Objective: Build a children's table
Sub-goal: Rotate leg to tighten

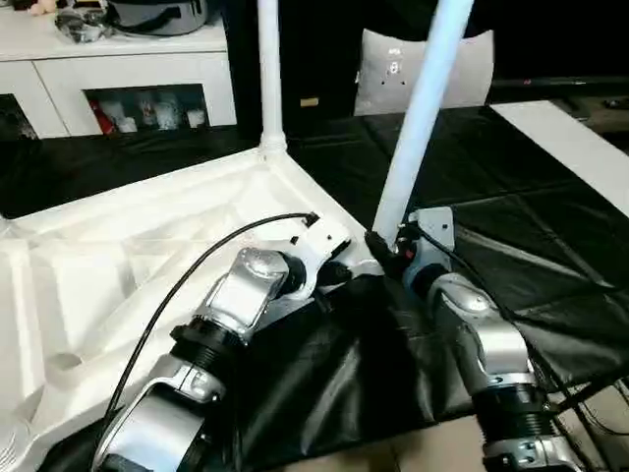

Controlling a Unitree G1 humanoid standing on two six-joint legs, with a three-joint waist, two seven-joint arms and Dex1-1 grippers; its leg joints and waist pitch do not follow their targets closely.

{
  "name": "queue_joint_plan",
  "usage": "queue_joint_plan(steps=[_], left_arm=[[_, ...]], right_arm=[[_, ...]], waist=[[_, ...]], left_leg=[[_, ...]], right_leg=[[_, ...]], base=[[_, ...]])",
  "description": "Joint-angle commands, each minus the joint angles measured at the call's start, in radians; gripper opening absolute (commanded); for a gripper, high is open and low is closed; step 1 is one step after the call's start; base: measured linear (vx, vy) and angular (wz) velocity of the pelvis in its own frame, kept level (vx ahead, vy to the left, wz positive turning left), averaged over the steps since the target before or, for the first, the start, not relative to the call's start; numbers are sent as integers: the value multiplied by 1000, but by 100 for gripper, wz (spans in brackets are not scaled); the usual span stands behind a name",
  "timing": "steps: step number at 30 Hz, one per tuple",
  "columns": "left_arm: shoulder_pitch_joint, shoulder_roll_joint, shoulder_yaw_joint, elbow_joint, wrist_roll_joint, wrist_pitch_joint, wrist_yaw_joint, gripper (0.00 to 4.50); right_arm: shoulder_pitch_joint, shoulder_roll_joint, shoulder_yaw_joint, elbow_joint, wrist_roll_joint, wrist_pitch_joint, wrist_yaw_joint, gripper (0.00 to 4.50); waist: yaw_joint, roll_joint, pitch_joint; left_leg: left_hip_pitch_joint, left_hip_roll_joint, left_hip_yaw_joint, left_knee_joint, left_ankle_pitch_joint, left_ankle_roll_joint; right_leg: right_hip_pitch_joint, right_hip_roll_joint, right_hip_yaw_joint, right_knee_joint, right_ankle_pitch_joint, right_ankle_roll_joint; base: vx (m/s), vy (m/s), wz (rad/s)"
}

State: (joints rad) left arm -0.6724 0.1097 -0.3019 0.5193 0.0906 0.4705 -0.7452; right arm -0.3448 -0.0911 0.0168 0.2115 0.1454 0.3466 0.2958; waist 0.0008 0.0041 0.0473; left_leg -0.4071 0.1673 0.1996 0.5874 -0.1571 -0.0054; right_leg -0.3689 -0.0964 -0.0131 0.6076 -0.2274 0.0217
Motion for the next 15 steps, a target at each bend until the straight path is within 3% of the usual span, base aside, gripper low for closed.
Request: queue_joint_plan(steps=[1, 3, 5, 9, 11, 12, 15], left_arm=[[-8, 31, -22, -15, 8, -56, -35, 0], [0, 51, -24, -18, 4, -60, -56, 0], [5, 64, -26, -19, 1, -63, -73, 0], [24, 126, -51, -14, -8, -148, -196, 0], [25, 137, -58, -9, -10, -176, -219, 0], [29, 167, -83, -1, -18, -252, -300, 0], [31, 215, -115, -5, -37, -324, -433, 0]], right_arm=[[42, -24, 53, -47, 12, -11, 97, 318], [62, -55, 47, -76, 22, -18, 131, 344], [77, -79, 45, -97, 31, -26, 164, 355], [130, -205, 31, -188, 101, -34, 356, 394], [136, -226, 29, -196, 112, -33, 386, 412], [143, -279, 27, -207, 132, -36, 470, 421], [145, -373, 40, -210, 156, -39, 613, 421]], waist=[[6, 6, -65], [16, 7, -67], [19, 6, -66], [25, 7, -58], [26, 10, -56], [27, 9, -55], [37, 11, -56]], left_leg=[[32, 54, -32, -76, -252, -1], [30, 54, -29, -70, -189, 28], [30, 54, -26, -68, -182, 38], [34, 61, -27, -75, -251, 31], [38, 63, -28, -78, -278, 16], [40, 63, -27, -79, -290, 12], [46, 66, -27, -80, -315, -3]], right_leg=[[17, -41, 21, -71, -8, -213], [22, -39, 20, -61, 93, -229], [23, -39, 19, -62, 107, -236], [21, -39, 21, -72, -34, -238], [15, -38, 20, -73, -75, -239], [13, -37, 20, -75, -90, -239], [10, -38, 22, -75, -98, -237]], base=[[0, 0, 0], [0, 0, 0], [0, 0, 0], [0, 0, 0], [0, 0, 0], [0, 0, 0], [0, 0, 0]])
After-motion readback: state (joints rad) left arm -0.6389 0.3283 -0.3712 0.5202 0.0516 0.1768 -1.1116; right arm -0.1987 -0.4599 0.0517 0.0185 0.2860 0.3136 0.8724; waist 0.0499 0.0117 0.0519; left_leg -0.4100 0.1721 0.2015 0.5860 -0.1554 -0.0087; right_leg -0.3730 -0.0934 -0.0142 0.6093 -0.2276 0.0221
